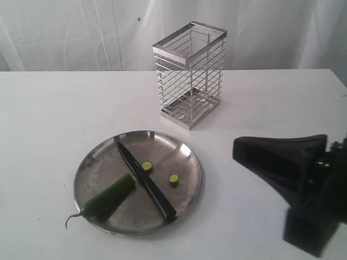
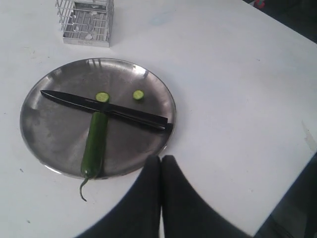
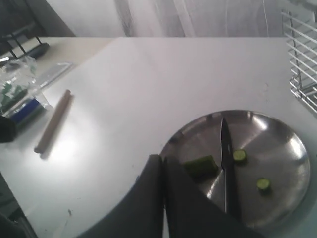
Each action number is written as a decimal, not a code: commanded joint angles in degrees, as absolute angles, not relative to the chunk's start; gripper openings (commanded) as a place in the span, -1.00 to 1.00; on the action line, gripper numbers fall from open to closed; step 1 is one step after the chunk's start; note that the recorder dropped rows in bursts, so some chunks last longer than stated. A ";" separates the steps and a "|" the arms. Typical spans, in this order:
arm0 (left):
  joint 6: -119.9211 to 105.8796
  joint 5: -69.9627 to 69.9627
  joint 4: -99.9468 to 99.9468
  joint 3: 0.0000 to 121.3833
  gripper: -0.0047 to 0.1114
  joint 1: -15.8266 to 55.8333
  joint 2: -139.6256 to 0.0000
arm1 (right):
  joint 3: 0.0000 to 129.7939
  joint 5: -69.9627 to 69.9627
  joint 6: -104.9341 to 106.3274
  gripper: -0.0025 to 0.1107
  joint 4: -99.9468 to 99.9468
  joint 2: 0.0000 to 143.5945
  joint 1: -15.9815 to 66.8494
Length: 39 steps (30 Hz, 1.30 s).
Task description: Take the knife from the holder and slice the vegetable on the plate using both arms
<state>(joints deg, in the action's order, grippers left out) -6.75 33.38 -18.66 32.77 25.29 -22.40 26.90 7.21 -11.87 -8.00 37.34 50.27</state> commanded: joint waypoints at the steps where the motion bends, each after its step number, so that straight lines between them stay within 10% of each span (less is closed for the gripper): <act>1: -6.27 34.96 -19.74 32.46 -0.91 25.30 -20.99 | 26.63 8.02 -12.14 -0.96 -8.11 30.13 50.48; 39: -6.27 34.84 -19.63 32.46 -0.91 25.30 -21.00 | 0.00 13.99 -0.41 -0.96 -1.99 0.00 22.81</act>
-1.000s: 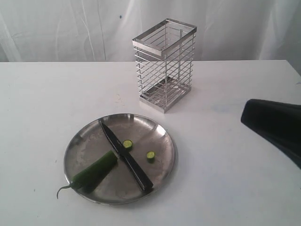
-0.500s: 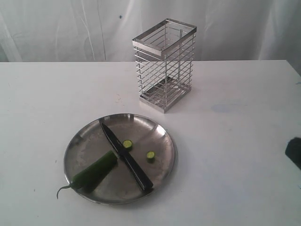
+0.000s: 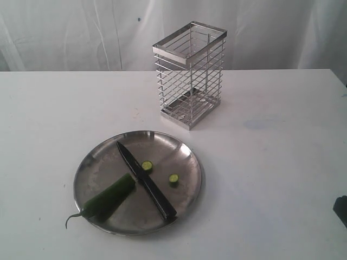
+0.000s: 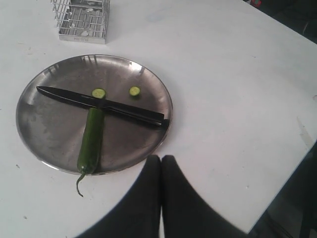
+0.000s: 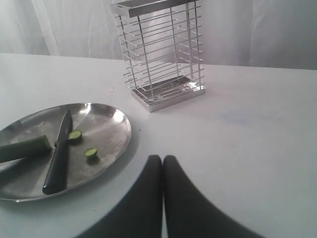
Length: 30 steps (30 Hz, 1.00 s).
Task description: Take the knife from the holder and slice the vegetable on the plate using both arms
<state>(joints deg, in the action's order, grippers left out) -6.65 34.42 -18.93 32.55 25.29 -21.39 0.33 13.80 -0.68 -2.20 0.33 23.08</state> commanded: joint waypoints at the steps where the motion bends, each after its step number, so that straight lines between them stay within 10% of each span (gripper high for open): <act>1: -6.27 34.84 -19.63 32.46 -0.91 25.30 -21.00 | 0.00 13.99 -0.41 -0.96 -1.99 0.00 22.81; 15: -6.27 33.47 -18.92 31.11 -0.91 25.30 -21.00 | 0.00 13.99 -0.41 -0.96 -1.99 0.00 22.81; 30: -1.71 6.43 -9.71 4.50 -0.92 25.30 -2.34 | 0.00 13.99 -0.41 -0.96 -1.99 0.00 22.81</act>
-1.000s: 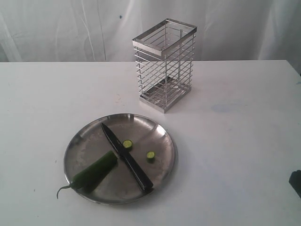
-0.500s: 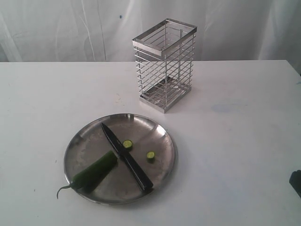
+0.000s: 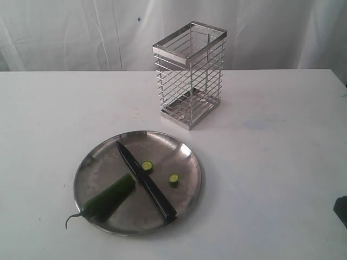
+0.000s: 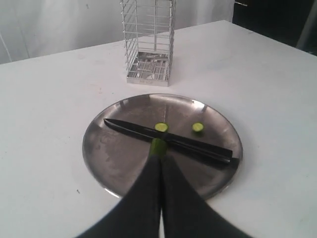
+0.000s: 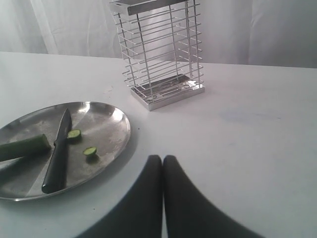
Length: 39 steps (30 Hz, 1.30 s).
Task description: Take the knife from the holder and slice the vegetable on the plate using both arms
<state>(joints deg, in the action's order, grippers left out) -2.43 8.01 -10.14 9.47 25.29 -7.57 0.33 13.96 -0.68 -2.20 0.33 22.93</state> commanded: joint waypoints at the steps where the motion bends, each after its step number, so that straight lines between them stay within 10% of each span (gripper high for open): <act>1: -1.71 6.43 -9.71 3.31 -0.92 25.30 -1.15 | 0.00 13.99 -0.41 -0.96 -1.99 0.00 22.81; 39: -1.40 7.27 -9.24 0.00 -0.92 25.30 0.00 | 0.00 13.99 -0.41 -0.96 -1.99 0.00 22.81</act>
